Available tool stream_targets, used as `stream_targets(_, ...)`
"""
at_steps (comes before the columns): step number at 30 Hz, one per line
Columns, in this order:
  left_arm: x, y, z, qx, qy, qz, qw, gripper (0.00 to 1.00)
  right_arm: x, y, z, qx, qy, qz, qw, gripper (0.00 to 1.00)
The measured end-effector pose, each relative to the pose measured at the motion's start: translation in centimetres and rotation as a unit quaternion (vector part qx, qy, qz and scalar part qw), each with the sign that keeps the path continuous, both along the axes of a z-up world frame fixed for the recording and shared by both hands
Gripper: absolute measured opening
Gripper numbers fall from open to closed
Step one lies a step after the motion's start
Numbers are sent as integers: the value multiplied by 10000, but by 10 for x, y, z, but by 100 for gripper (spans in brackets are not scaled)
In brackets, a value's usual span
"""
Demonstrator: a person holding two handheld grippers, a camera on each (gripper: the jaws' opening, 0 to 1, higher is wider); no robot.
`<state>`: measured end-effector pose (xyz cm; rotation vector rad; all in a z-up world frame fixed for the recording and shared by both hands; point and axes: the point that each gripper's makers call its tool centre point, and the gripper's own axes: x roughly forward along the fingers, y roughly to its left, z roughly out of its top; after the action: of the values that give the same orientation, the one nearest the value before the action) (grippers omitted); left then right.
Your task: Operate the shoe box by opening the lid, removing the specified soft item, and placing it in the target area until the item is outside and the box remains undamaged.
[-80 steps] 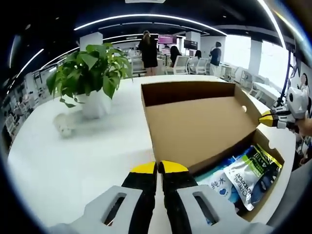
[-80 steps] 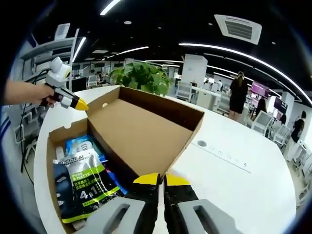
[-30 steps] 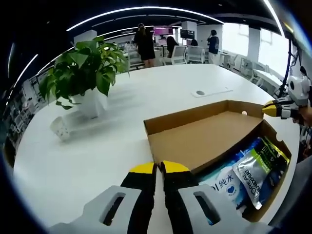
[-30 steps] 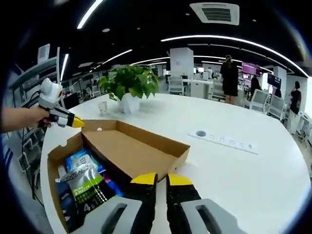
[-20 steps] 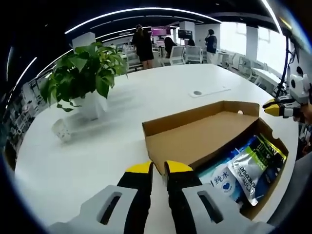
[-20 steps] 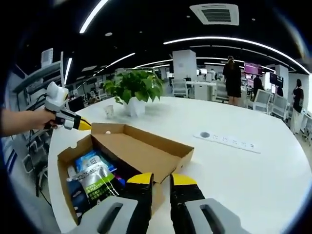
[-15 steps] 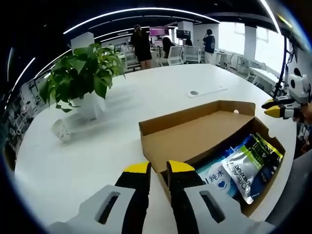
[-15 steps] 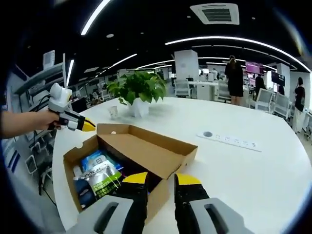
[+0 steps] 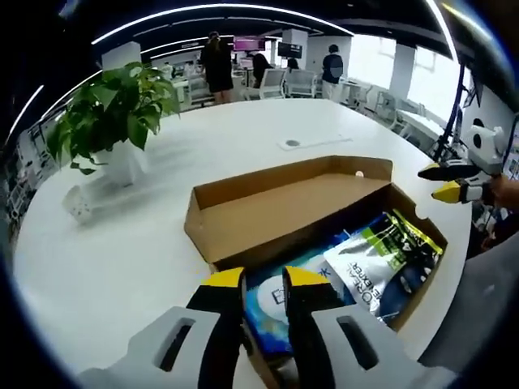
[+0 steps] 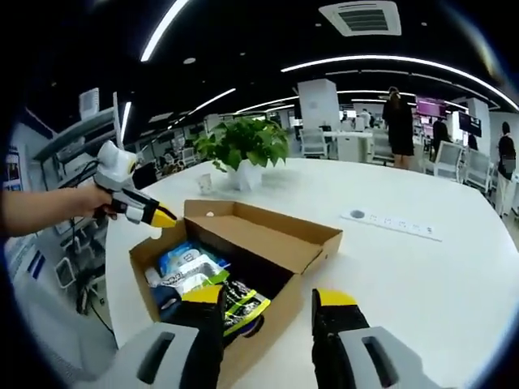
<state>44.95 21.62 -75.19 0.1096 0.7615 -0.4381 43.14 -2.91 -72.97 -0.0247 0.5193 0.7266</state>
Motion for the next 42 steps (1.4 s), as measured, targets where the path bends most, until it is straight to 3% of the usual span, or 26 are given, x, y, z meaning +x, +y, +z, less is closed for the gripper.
stream_targets(10, -23, -22, -15, -182, 345, -279, 9988, 19, -18, 4, 5, 57, -46, 215, 9997, 56)
stream_targets(17, -33, -42, -25, -538, 652, -456, 9954, 20, -29, 6, 7, 114, -97, 335, 9993, 63)
stream_targets(21, -37, -54, -30, -860, 887, -515, 9910, 21, -34, 5, 7, 100, -121, 351, 9993, 64)
stream_targets(28, -41, -67, -40, -1108, 1162, -566, 9854, 24, -41, 2, 9, 113, -155, 306, 9993, 64)
stream_targets(35, -48, -77, -47, -1565, 1524, -473, 9747, 25, -45, 3, 7, 107, -154, 334, 9993, 64)
stream_targets(42, -51, -85, -47, -2247, 1888, -180, 9558, 21, -47, 5, 5, 100, -117, 361, 9992, 63)
